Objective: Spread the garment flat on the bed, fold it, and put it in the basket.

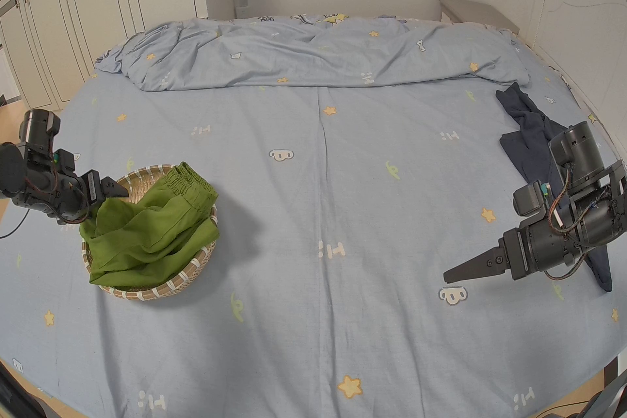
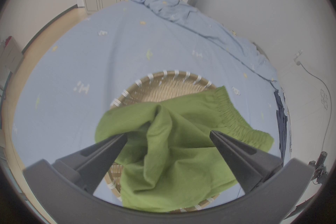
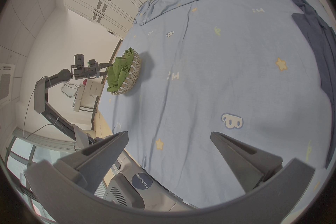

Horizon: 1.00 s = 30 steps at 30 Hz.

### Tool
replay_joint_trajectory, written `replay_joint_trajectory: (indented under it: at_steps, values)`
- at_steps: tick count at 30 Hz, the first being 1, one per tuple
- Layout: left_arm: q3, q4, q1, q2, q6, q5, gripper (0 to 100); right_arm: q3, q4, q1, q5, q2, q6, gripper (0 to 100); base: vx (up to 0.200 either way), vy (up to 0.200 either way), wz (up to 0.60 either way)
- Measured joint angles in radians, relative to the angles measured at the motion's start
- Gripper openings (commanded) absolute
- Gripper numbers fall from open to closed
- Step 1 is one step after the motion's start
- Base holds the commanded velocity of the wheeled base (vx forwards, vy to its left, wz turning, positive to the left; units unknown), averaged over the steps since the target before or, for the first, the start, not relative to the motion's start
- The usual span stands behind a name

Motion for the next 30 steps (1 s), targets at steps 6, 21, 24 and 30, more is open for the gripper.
replay_joint_trajectory:
  at_steps: [6, 21, 24, 30]
  values:
    - [0.042, 0.004, 0.004, -0.147, 0.002, 0.007, 100, -0.002, 0.0, 0.002, -0.063, -0.03, -0.004, 100, 0.0, 0.0, 0.0]
    - [0.361, 0.029, -0.027, -0.789, 0.014, 0.009, 100, 0.235, -0.122, -0.044, -0.203, -0.428, -0.135, 100, 0.0, 0.0, 0.0]
    - [0.426, 0.059, -0.032, -0.929, 0.016, 0.009, 100, 0.299, -0.154, -0.063, -0.209, -0.548, -0.149, 100, 0.0, 0.0, 0.0]
    - [0.56, 0.111, -0.06, -1.223, 0.024, 0.009, 100, 0.404, -0.135, -0.092, -0.219, -0.83, -0.168, 100, 0.0, 0.0, 0.0]
